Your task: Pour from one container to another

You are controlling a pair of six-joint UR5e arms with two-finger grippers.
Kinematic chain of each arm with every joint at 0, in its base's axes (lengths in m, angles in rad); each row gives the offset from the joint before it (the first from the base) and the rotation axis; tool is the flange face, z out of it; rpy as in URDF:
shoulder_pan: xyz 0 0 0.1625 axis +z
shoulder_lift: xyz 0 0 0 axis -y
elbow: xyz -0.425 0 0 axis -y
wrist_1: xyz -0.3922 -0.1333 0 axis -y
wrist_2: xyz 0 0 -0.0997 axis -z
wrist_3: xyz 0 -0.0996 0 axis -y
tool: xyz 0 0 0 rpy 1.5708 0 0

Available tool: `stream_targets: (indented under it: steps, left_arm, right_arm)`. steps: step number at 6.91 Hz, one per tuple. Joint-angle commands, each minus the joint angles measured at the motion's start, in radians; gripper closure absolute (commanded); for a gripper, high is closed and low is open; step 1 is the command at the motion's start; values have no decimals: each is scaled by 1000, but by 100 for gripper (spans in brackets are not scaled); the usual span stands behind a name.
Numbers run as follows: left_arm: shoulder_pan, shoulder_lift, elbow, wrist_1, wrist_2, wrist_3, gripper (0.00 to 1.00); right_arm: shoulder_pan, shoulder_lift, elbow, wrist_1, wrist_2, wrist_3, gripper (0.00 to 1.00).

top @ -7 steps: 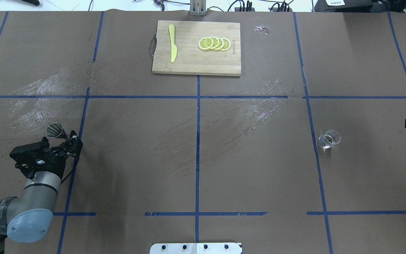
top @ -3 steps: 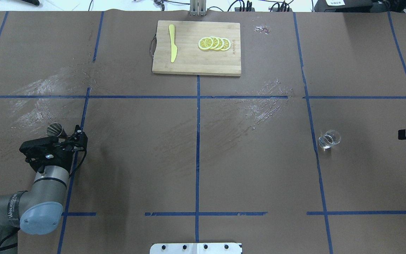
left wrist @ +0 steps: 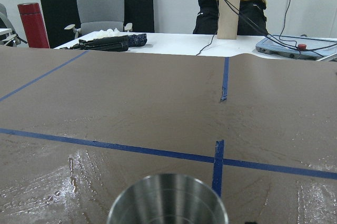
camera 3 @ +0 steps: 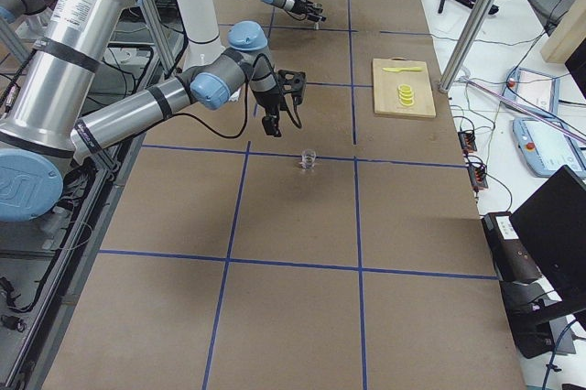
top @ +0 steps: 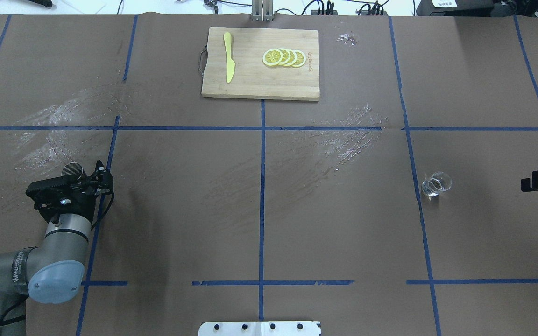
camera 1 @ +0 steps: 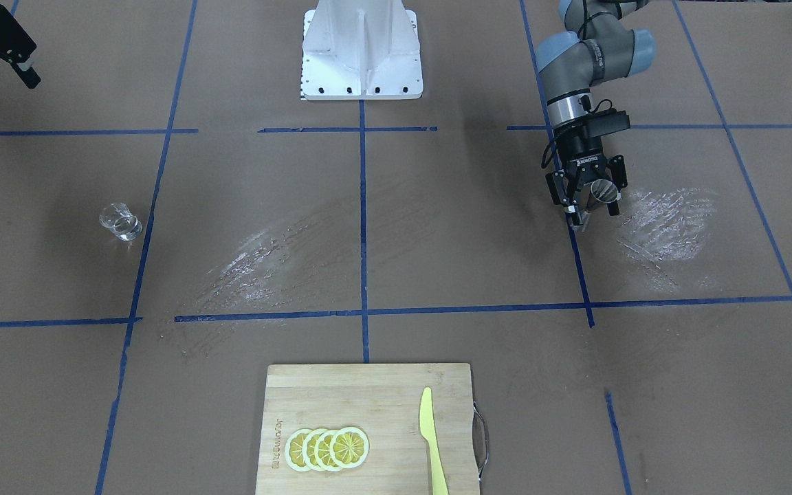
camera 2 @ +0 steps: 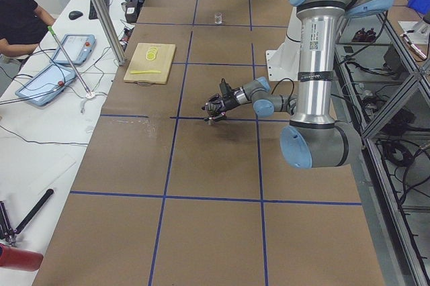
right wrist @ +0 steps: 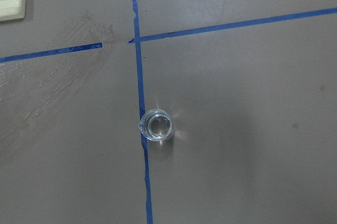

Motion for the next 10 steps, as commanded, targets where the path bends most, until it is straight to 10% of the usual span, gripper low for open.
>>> stream_targets:
  steps: [1,5,8,10]
  left_arm:
    - [-1,-1,11,-2,-1,9,28]
    - [4,-3,40,-44,-1,10,40]
    - [8,-3,43,-46,-4,10,100]
    - [-5,0,-105,-48,-11,134,100]
  right_arm:
    - [-2,0,2,0,-2,1,0]
    - [-1,0,2,0,-2,1,0]
    - [-1,0,2,0,-9,1,0]
    - [-7,5,0,0,-32,1,0]
